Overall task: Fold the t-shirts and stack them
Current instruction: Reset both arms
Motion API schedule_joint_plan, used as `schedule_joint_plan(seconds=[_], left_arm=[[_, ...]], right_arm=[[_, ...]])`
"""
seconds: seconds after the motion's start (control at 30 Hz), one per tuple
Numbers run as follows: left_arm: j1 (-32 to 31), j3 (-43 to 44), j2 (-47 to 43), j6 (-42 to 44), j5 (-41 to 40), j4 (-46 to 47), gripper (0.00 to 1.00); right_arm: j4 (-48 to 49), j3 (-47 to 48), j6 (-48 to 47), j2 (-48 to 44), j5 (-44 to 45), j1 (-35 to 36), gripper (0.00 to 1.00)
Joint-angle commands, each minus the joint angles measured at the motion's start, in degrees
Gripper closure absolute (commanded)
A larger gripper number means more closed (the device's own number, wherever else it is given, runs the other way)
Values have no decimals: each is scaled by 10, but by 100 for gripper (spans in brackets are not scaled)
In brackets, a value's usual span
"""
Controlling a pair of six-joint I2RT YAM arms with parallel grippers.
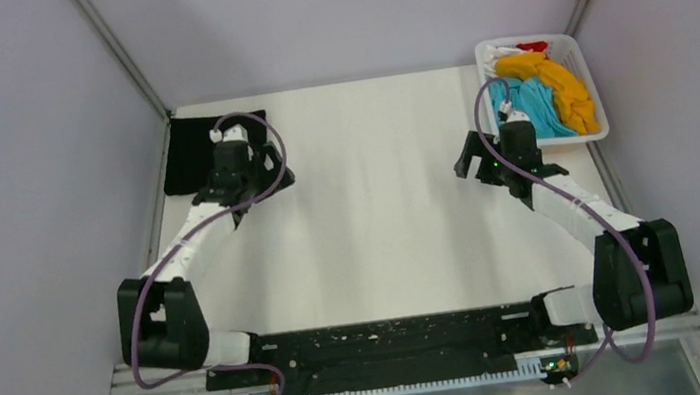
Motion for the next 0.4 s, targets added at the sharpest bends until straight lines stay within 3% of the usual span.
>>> schedule_joint_plan(seconds=[0.0, 0.13, 0.37], left_arm=[[-14, -124, -86, -74, 65, 118, 1], [-22, -191, -134, -89, 67, 130, 1], [-23, -223, -189, -89, 43, 127, 1]], right_arm=[[61, -43, 12, -54, 8, -3, 1], [76, -70, 12, -65, 1, -4, 1], [92, -93, 19, -68, -37, -3, 1]])
